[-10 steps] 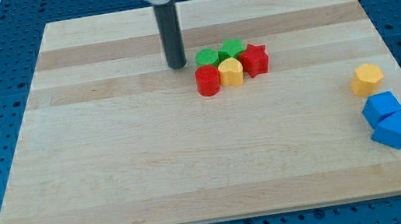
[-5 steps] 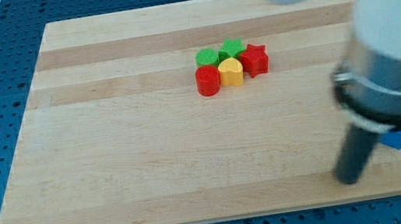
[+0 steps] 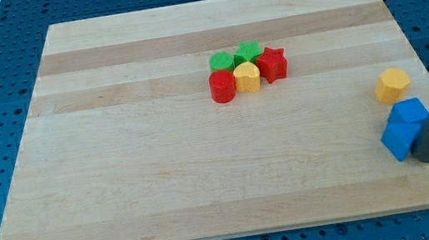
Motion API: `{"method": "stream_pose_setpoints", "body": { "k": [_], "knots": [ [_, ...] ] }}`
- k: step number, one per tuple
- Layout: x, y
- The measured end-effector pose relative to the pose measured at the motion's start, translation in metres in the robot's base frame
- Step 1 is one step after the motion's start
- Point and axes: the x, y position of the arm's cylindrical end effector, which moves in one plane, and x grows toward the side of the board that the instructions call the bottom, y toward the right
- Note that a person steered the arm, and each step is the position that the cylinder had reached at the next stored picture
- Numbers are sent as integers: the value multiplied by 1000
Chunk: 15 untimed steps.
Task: Separate the blue triangle from the blue cube
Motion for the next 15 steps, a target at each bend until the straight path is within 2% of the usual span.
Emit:
{"method": "stream_pose_setpoints", "body": {
  "k": [1,4,9,10,13,15],
  "knots": [
    [-2,-9],
    [-47,-24],
    [-42,-171],
    [-48,-172],
    [-60,-88],
    [-62,-133]
  ]
}}
